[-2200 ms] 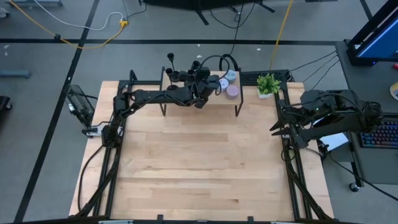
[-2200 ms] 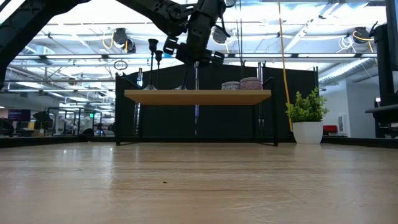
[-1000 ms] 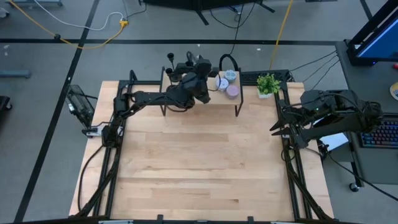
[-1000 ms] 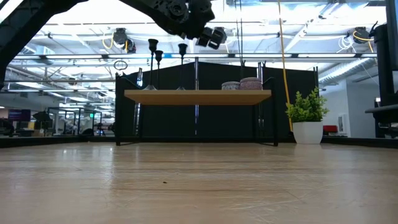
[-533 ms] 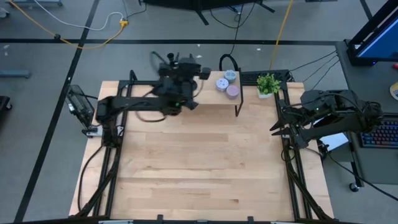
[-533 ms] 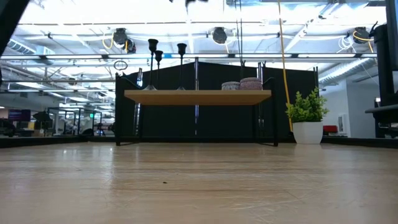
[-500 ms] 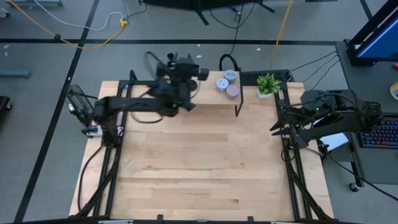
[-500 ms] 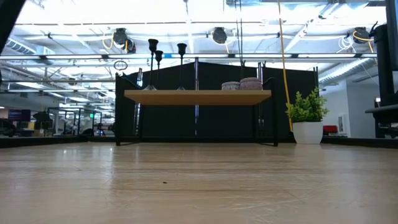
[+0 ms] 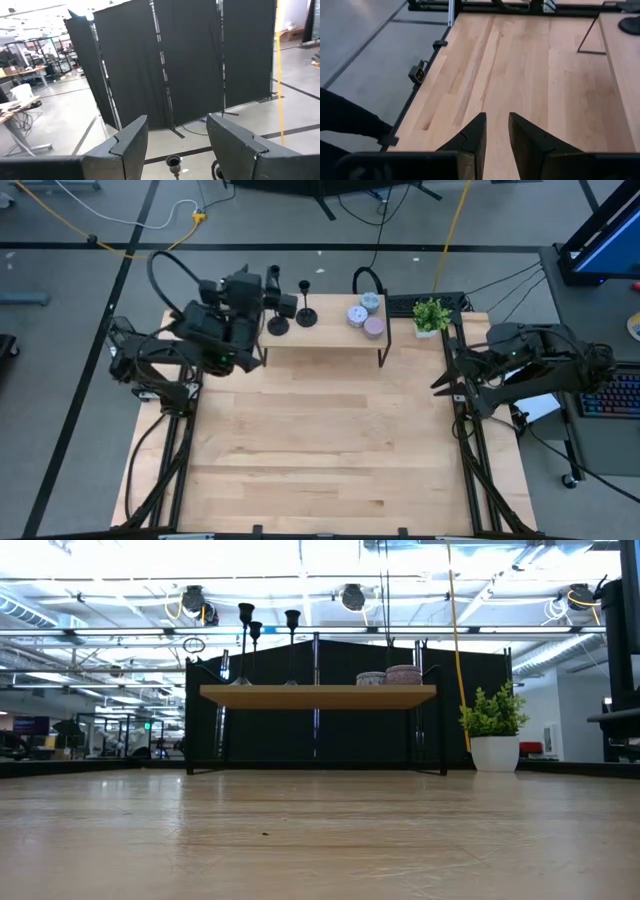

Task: Pick & Place candle stick holders
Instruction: Return to Home Position

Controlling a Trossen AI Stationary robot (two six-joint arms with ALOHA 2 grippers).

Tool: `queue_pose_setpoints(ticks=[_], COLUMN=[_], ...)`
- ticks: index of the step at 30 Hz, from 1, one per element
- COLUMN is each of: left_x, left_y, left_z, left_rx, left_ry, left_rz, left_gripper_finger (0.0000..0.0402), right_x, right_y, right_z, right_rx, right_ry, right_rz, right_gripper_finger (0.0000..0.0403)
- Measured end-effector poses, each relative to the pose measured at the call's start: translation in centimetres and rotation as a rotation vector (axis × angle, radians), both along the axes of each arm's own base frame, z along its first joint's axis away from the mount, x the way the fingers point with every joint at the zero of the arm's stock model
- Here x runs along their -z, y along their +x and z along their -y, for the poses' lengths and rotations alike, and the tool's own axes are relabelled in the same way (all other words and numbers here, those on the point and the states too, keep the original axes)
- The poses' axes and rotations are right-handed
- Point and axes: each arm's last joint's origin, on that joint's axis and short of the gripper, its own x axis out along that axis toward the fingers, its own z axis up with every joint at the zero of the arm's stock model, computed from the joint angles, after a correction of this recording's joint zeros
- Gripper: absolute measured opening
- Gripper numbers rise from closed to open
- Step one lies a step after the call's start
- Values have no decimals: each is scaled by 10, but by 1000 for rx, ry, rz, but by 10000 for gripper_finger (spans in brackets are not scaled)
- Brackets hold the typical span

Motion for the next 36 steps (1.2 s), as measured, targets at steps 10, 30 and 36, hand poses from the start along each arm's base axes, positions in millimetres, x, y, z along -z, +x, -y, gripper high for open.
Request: queue_pose_setpoints(ticks=[10,30,36], left_x=[30,166,199], left_y=[29,49,12], left_z=[-1,15,8], left_rx=[-11,1040,1111], left_ry=[11,-566,-644], left_rz=[-109,-152,-95], left_gripper_finger=[209,209,201], right_x=[-2,-3,-3], right_y=[1,6,5], right_z=[0,0,0], right_rx=[-1,23,34], right_ry=[1,38,55], right_rz=[23,20,18], right_gripper_finger=[73,73,73])
